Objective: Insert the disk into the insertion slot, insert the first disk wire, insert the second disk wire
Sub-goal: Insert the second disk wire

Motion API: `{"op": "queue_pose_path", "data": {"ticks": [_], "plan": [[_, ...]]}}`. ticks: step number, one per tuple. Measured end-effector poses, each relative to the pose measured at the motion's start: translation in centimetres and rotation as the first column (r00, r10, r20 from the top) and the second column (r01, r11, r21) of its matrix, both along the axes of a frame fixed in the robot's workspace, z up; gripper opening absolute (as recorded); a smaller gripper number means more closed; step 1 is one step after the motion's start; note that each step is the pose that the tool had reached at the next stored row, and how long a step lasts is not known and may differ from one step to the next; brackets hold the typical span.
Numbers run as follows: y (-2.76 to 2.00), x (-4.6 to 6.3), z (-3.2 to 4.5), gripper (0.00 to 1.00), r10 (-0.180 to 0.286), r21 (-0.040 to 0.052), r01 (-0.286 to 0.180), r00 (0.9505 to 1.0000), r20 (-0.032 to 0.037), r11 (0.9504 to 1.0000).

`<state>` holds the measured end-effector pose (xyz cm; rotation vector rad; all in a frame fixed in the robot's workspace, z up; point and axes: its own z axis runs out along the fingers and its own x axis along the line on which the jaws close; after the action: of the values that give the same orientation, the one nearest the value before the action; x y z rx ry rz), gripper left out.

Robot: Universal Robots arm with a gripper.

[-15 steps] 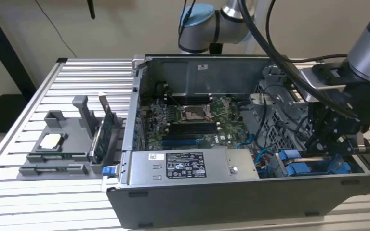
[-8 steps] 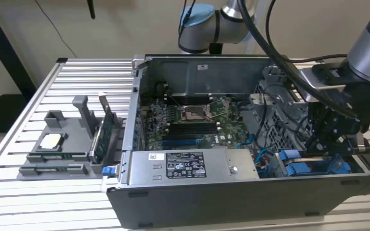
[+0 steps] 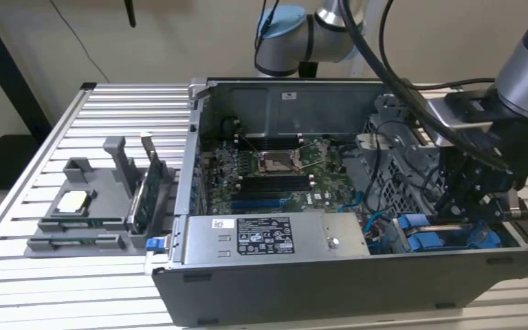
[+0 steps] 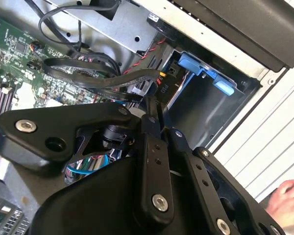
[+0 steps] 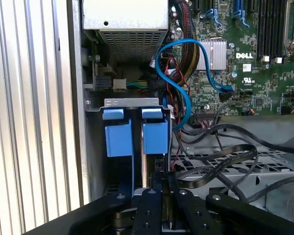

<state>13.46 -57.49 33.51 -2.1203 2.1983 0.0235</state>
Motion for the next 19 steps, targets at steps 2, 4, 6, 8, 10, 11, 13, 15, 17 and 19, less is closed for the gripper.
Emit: {"op": "queue_pose_path", "data": {"ticks": [2,4,6,8,10,11,13,15,17,19], "plan": [[-0.01,0.0,0.27,0.17,0.000,0.0001,0.000,1.0000,0.0002,1.0000],[-0.01,0.0,0.93,0.24,0.000,-0.0013,0.000,1.0000,0.0002,1.0000],[-0.01,0.0,1.69,0.24,0.000,-0.0016,0.000,1.0000,0.0002,1.0000],[-0.01,0.0,2.51,0.24,0.000,-0.0017,0.000,1.0000,0.0002,1.0000],[-0.01,0.0,3.25,0.24,0.000,-0.0018,0.000,1.0000,0.0002,1.0000],[-0.01,0.0,3.60,0.24,0.000,-0.0017,0.000,1.0000,0.0002,1.0000],[-0.01,0.0,4.10,0.24,0.000,-0.0019,0.000,1.0000,0.0002,1.0000],[-0.01,0.0,4.13,0.24,0.000,-0.0016,0.000,1.0000,0.0001,1.0000],[0.00,0.1,4.15,0.24,0.000,-0.0018,0.000,1.0000,0.0001,1.0000],[0.00,0.2,4.15,0.24,0.000,-0.0028,0.000,1.0000,-0.0010,1.0000]]}}
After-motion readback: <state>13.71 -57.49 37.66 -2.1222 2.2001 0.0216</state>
